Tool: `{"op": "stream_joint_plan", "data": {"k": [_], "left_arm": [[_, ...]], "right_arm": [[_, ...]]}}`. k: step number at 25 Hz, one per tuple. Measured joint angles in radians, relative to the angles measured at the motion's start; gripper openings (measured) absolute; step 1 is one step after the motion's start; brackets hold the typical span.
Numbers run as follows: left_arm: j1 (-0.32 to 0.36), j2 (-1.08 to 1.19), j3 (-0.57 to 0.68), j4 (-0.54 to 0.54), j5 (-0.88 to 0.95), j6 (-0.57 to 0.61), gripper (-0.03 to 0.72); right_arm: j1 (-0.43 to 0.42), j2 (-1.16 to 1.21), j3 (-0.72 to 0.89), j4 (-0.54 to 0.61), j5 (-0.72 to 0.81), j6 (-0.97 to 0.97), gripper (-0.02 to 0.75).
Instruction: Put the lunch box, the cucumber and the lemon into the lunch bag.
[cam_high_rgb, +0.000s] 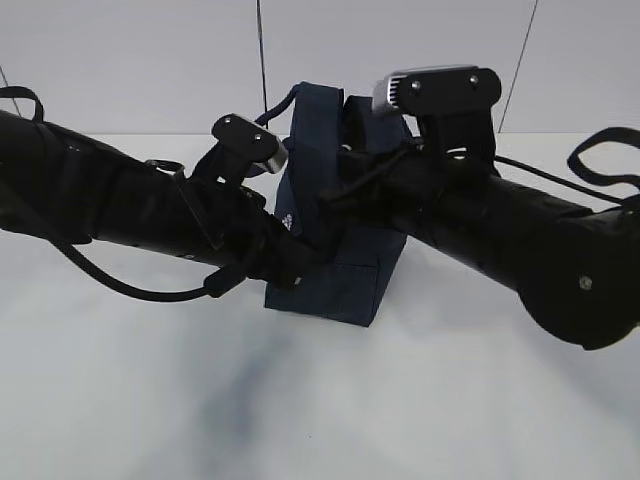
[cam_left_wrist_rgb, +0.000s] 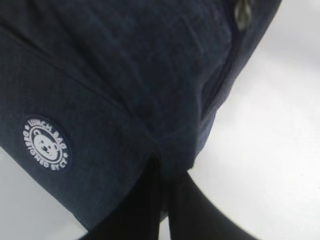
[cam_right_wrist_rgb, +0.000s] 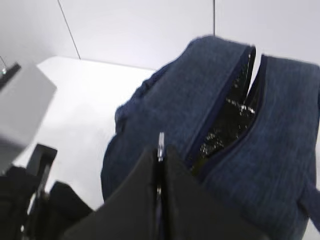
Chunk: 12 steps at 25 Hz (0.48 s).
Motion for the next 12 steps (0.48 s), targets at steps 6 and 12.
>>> {"op": "stream_joint_plan", "data": {"k": [6, 12], "left_arm": [[0.000, 0.000, 0.000, -0.002, -0.002, 0.000, -0.009], [0.000, 0.000, 0.003, -0.011, -0.003, 0.000, -0.009]], "right_arm": [[0.000, 0.000, -0.063, 0.015, 0.043, -0.009, 0.000], [0.000, 0.000, -0.102, 0.076, 0.057, -0.095, 0.000]]}}
